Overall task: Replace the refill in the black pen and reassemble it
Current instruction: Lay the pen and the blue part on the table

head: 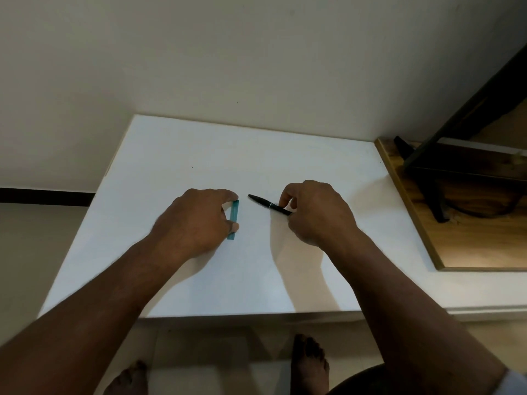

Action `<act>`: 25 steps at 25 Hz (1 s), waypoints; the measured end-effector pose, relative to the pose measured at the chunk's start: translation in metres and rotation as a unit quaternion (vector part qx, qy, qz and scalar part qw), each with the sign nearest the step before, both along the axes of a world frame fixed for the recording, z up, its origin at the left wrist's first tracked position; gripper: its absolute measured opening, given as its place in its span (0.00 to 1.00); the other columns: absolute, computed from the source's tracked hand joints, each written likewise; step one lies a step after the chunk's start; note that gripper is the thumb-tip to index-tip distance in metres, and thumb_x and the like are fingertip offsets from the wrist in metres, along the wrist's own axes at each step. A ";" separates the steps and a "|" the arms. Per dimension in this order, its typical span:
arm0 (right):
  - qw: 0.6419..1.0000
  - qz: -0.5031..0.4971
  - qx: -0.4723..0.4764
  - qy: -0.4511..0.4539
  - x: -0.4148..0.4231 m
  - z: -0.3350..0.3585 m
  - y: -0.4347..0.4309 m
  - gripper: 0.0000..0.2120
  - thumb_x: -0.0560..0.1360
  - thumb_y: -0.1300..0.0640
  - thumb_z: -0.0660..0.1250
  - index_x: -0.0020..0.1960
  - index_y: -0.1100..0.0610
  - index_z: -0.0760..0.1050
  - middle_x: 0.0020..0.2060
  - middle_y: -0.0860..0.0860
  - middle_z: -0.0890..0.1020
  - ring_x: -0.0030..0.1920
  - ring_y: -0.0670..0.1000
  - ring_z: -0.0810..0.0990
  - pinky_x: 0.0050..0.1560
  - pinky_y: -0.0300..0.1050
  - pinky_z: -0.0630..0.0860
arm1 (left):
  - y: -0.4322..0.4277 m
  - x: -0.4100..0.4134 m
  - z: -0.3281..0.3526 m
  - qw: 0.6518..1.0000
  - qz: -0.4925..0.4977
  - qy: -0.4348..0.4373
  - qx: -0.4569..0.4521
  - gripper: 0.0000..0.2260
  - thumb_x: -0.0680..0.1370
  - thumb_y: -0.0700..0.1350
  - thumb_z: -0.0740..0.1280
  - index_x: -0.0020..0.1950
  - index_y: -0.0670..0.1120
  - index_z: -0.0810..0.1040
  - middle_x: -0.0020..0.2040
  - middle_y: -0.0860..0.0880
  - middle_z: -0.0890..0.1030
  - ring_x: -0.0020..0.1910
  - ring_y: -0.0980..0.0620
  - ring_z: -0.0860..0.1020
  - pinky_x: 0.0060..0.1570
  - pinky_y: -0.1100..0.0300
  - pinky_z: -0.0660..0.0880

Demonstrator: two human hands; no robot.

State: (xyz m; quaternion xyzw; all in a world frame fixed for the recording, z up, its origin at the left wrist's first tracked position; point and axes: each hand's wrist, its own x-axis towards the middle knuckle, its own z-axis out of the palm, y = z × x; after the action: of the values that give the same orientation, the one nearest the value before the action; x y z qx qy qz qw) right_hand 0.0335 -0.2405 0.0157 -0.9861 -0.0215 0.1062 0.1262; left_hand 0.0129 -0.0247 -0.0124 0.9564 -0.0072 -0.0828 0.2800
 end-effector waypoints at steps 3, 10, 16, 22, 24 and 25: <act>1.000 -0.001 -0.026 -0.011 0.004 0.000 -0.006 0.19 0.73 0.66 0.66 0.56 0.46 0.81 0.55 0.48 0.80 0.59 0.54 0.77 0.50 0.49 0.79 | 0.001 0.000 -0.002 1.000 0.005 -0.005 -0.004 0.26 0.76 0.53 0.76 0.73 0.57 0.76 0.58 0.51 0.86 0.57 0.47 0.82 0.56 0.53 0.76; 1.000 0.000 0.004 -0.002 0.005 -0.002 -0.007 0.17 0.72 0.66 0.65 0.53 0.47 0.81 0.51 0.48 0.83 0.53 0.53 0.81 0.48 0.48 0.82 | -0.001 -0.001 -0.005 1.000 -0.005 -0.017 0.013 0.26 0.77 0.55 0.74 0.75 0.58 0.74 0.61 0.50 0.85 0.58 0.46 0.81 0.56 0.53 0.77; 0.993 -0.015 0.112 0.046 0.001 -0.008 0.009 0.12 0.73 0.56 0.75 0.54 0.46 0.79 0.49 0.51 0.85 0.47 0.52 0.84 0.47 0.50 0.84 | -0.009 -0.004 -0.006 0.998 -0.022 -0.036 0.038 0.27 0.77 0.59 0.72 0.76 0.60 0.73 0.58 0.52 0.85 0.57 0.47 0.81 0.51 0.53 0.76; 0.990 -0.037 0.133 0.033 0.001 -0.017 0.017 0.18 0.74 0.46 0.78 0.59 0.48 0.77 0.51 0.51 0.86 0.49 0.51 0.85 0.50 0.50 0.84 | -0.013 -0.005 -0.001 0.998 -0.028 -0.028 0.053 0.28 0.77 0.59 0.72 0.77 0.59 0.71 0.60 0.51 0.85 0.57 0.47 0.81 0.54 0.52 0.78; 0.988 -0.044 0.141 0.041 0.001 -0.017 0.016 0.18 0.74 0.45 0.78 0.59 0.48 0.77 0.50 0.51 0.86 0.47 0.51 0.86 0.51 0.52 0.85 | -0.013 -0.005 0.001 0.998 -0.027 -0.025 0.056 0.28 0.77 0.59 0.72 0.77 0.59 0.72 0.61 0.51 0.85 0.58 0.48 0.81 0.55 0.52 0.79; 0.987 -0.050 0.148 0.043 0.001 -0.015 0.016 0.18 0.74 0.43 0.77 0.59 0.48 0.77 0.50 0.52 0.86 0.46 0.52 0.87 0.51 0.53 0.85 | -0.014 -0.006 0.001 0.998 -0.025 -0.024 0.060 0.28 0.77 0.59 0.72 0.77 0.59 0.72 0.61 0.51 0.85 0.58 0.47 0.81 0.55 0.52 0.79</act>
State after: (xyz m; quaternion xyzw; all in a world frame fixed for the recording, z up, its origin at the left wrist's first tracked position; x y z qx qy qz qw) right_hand 0.0343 -0.2245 0.0002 -0.9509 0.0182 0.1379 0.2765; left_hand 0.0074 -0.0386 -0.0110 0.9726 -0.0333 -0.0671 0.2201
